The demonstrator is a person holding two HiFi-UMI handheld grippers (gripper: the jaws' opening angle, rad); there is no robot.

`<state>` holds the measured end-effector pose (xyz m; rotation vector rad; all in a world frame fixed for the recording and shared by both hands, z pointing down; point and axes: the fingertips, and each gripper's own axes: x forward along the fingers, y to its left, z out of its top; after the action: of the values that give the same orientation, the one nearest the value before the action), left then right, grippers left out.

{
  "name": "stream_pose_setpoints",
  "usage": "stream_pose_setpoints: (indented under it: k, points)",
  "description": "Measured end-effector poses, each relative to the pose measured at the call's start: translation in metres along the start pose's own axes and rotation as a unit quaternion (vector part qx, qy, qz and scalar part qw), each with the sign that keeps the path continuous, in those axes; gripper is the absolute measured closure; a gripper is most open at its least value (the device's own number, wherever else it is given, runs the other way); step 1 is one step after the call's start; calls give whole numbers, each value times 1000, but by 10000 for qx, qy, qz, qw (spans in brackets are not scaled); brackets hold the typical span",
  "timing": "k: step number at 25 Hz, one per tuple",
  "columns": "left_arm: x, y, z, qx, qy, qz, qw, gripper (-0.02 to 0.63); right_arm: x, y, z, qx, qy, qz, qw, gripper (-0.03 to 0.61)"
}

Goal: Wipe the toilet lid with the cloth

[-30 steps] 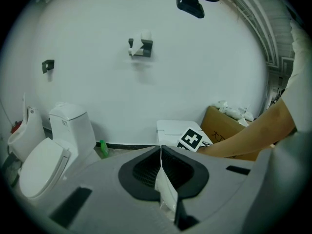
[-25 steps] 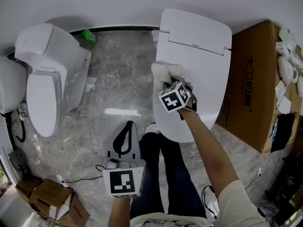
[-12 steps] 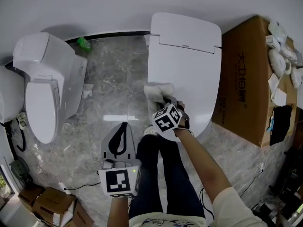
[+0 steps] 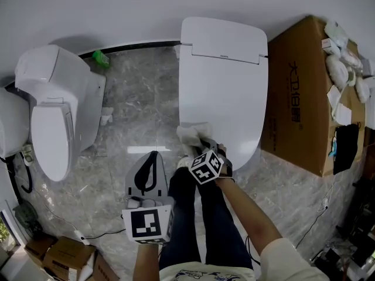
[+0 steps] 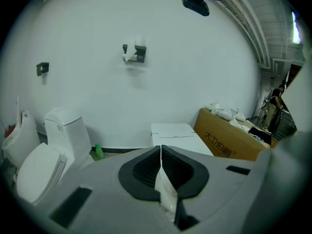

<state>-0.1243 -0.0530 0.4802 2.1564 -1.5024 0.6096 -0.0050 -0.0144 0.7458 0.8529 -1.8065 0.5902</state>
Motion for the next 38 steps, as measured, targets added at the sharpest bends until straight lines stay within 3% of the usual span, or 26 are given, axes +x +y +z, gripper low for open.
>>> stream_pose_setpoints:
  k: [16,26,33,38]
  points:
    - [-16,-8,11,34,-182,-71,9998,601,-21,42,-66,403,391,179,9983,485]
    - [-31,-14,34,149,-398,-51,9991,601,-29,39,-67,1064,691,391,9912,483]
    - [-48,-10,85,156,-794,87,9967,601,-96,8,-12,1535,-239,28,9878,488]
    - [-66,-19,138,143,-1238,109,9921,601,-179,-29,50,2130,-1323,-326,9675,487]
